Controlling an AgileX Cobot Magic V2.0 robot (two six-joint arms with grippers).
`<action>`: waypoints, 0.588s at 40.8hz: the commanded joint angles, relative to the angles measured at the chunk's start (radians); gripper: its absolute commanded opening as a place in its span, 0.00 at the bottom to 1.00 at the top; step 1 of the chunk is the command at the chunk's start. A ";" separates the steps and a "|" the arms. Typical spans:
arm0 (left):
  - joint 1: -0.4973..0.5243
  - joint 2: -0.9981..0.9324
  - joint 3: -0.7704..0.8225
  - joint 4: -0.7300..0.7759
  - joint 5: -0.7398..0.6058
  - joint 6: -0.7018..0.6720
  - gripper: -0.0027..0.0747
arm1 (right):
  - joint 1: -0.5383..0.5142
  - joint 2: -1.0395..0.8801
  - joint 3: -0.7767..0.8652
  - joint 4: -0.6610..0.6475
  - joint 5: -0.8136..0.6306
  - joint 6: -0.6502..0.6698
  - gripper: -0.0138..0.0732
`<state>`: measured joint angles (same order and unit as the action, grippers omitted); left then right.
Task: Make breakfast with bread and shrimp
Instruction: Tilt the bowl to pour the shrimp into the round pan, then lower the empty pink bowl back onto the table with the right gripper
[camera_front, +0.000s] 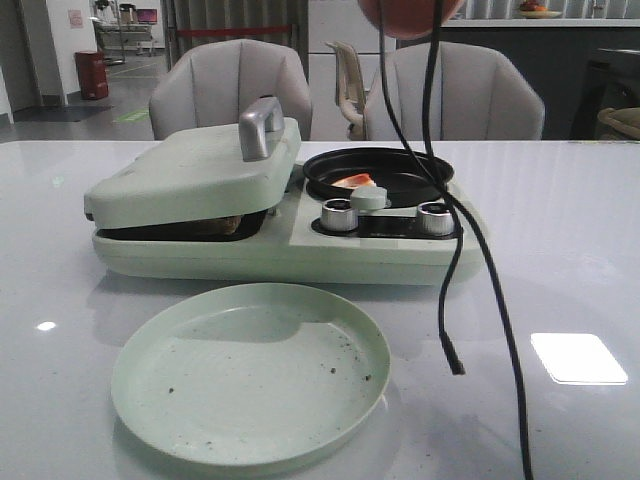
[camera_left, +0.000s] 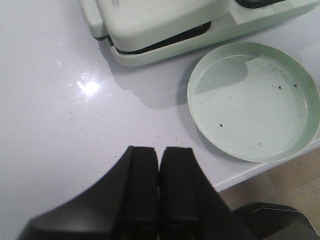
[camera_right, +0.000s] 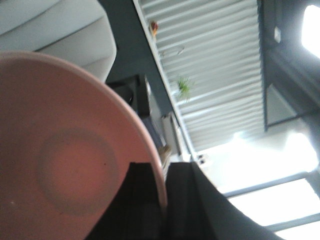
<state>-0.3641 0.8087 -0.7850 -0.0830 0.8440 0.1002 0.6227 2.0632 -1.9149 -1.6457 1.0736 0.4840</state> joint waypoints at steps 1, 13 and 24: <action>-0.005 -0.004 -0.025 0.001 -0.069 -0.008 0.17 | -0.004 -0.097 -0.038 0.058 0.084 0.012 0.21; -0.005 -0.004 -0.025 0.011 -0.067 -0.008 0.17 | -0.134 -0.374 0.178 0.578 0.056 -0.012 0.21; -0.005 -0.004 -0.024 0.011 -0.067 -0.008 0.17 | -0.470 -0.604 0.612 1.054 -0.170 -0.109 0.21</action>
<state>-0.3641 0.8087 -0.7850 -0.0703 0.8440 0.1002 0.2512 1.5471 -1.3694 -0.7238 1.0028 0.4300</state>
